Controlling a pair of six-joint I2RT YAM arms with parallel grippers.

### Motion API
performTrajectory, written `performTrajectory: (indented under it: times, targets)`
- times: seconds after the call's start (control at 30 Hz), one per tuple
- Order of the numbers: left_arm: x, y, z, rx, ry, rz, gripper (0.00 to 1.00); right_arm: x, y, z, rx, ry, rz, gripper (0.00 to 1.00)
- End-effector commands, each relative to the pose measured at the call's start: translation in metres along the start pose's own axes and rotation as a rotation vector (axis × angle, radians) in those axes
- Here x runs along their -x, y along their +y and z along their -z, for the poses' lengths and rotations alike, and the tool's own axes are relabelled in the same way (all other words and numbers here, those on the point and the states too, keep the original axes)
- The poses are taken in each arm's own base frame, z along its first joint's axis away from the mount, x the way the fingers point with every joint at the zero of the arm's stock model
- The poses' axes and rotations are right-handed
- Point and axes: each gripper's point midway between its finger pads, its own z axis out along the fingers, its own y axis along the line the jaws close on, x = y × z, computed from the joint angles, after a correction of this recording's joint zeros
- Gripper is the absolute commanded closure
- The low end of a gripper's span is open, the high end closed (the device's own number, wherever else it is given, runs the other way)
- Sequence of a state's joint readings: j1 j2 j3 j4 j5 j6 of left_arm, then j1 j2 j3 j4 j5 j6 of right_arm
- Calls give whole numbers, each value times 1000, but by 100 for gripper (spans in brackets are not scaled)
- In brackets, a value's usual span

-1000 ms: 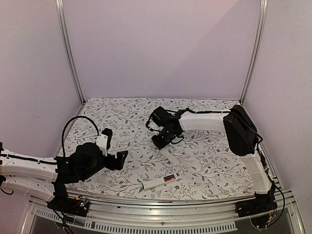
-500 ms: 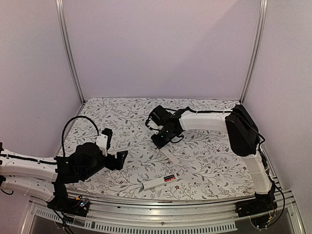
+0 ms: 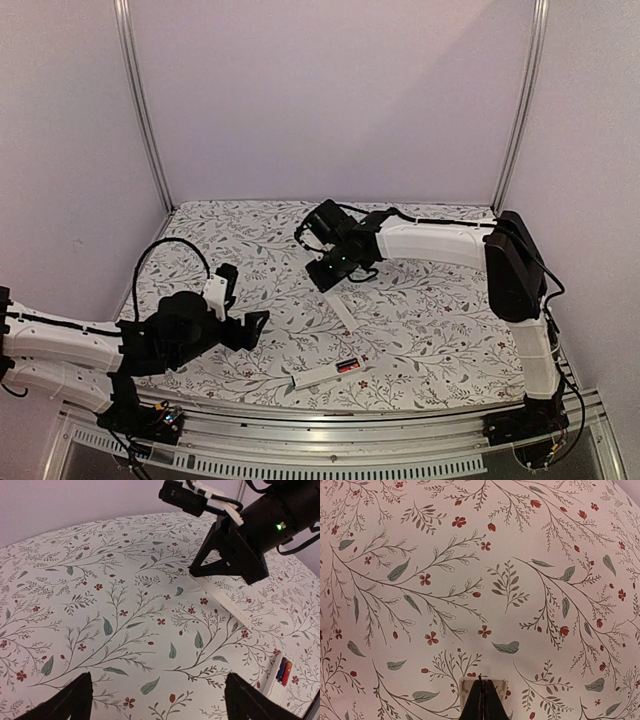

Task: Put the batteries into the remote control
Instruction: Pick up the battery cover at the center of the board, then pass from the right arm to the left

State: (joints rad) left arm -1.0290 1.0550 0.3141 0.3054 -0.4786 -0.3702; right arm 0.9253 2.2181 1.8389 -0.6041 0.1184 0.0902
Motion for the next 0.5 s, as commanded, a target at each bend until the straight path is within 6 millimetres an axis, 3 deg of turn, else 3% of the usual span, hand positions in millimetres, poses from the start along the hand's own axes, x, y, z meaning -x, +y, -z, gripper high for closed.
performTrajectory:
  times: [0.0,0.17,0.3,0.47]
  targets:
    - [13,-14,-14,-46,-39,26,9,16,5,19,-6,-64,-21,100]
    - [12,-46,-38,-208,-89,137,6,16,9,11,9,-68,-29,100]
    - [5,-54,-66,-233,-79,211,6,18,8,13,10,-75,-50,100]
    - [5,-64,-85,-352,-100,281,11,20,8,19,13,-95,-65,100]
